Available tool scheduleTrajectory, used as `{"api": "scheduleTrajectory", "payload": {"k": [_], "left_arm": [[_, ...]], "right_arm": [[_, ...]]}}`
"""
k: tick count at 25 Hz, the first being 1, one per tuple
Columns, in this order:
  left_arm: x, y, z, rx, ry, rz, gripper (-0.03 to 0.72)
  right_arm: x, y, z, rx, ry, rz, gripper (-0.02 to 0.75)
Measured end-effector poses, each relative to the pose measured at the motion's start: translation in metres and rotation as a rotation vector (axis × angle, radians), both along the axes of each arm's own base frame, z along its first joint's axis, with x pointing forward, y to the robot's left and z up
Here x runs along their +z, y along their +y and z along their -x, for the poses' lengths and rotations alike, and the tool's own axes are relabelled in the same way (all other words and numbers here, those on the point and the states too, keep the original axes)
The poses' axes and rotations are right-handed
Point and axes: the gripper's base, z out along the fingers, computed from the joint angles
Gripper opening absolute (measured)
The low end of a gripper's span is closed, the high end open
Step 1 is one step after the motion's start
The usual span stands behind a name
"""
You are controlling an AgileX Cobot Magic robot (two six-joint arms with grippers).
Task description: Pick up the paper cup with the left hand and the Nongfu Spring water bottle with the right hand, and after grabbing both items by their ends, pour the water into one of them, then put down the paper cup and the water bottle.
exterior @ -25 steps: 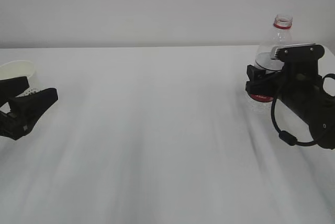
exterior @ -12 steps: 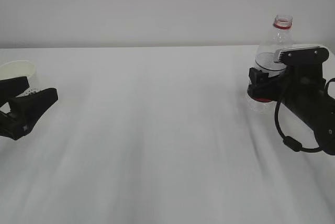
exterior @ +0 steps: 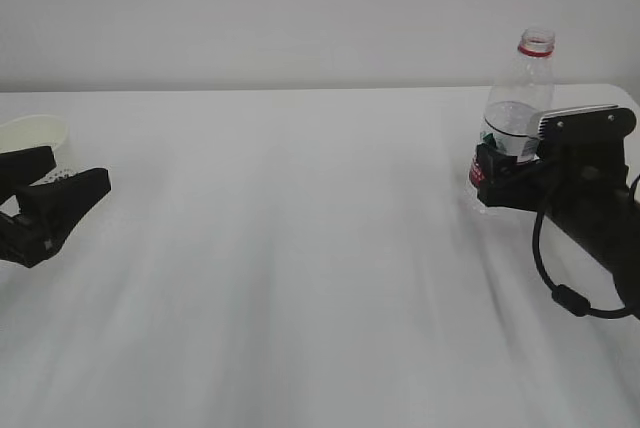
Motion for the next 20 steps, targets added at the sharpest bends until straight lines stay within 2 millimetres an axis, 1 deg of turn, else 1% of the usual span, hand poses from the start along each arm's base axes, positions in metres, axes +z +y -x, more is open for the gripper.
{"api": "scheduleTrajectory", "payload": {"k": [5, 12, 15, 20], "left_arm": [[0.000, 0.000, 0.000, 0.000, 0.000, 0.000, 0.588], [0.002, 0.000, 0.000, 0.004, -0.006, 0.001, 0.588], [0.009, 0.001, 0.001, 0.020, -0.040, 0.007, 0.588], [0.031, 0.003, 0.007, 0.048, -0.134, 0.018, 0.588]], "right_arm": [[0.011, 0.000, 0.008, 0.007, -0.020, -0.003, 0.605], [0.020, -0.002, 0.023, 0.007, -0.022, -0.003, 0.605], [0.028, -0.003, 0.031, 0.007, -0.038, -0.005, 0.605], [0.046, -0.004, 0.040, 0.008, -0.074, -0.008, 0.605]]}}
